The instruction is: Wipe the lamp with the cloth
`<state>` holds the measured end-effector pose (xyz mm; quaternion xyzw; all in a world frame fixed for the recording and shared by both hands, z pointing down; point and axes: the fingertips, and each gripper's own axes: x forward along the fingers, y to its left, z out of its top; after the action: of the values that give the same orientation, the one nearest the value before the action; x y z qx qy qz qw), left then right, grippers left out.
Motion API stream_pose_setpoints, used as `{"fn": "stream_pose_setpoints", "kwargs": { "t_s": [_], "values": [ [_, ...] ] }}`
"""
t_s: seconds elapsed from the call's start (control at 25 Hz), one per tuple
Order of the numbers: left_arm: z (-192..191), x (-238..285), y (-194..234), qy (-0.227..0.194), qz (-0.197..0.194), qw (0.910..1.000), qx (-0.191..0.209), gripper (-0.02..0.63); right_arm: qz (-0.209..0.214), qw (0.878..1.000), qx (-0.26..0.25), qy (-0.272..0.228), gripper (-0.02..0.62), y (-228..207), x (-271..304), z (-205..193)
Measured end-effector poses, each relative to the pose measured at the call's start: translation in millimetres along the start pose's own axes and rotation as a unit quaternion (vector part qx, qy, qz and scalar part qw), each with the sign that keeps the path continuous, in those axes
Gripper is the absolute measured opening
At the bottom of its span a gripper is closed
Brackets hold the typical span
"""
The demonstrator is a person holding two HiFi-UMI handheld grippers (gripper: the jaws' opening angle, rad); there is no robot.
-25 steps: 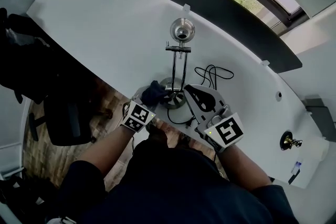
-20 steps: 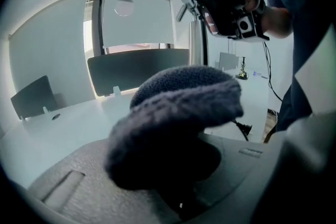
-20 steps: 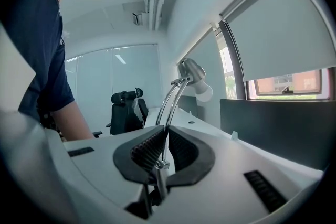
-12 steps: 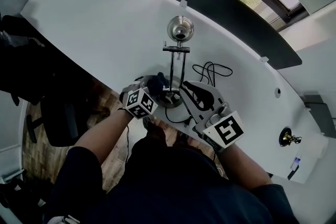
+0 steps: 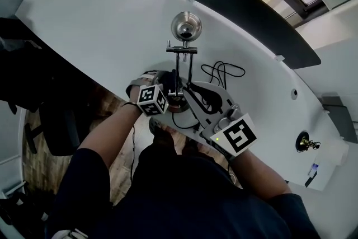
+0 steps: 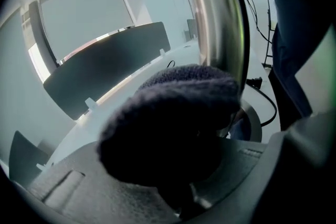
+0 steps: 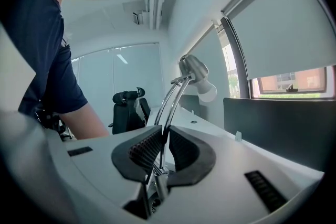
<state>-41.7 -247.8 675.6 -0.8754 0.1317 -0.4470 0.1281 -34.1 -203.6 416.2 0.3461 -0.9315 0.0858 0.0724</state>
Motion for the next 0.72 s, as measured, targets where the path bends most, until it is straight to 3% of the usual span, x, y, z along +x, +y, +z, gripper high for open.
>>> {"fn": "stream_pose_setpoints", "kwargs": {
  "t_s": [0.12, 0.44, 0.72],
  "values": [
    [3, -4, -1, -0.003, 0.004, 0.9999, 0.011, 0.071, -0.001, 1.0, 0.005, 0.0, 0.043, -1, 2, -1],
    [0, -14, -16, 0.007, 0.02, 0.9998, -0.006, 0.069, 0.005, 1.0, 0.003, 0.007, 0.043, 0, 2, -2],
    [-7, -20, -34, 0.024, 0.043, 0.9964, -0.07, 0.068, 0.015, 1.0, 0.0, 0.013, 0.043, 0, 2, -4]
  ]
}}
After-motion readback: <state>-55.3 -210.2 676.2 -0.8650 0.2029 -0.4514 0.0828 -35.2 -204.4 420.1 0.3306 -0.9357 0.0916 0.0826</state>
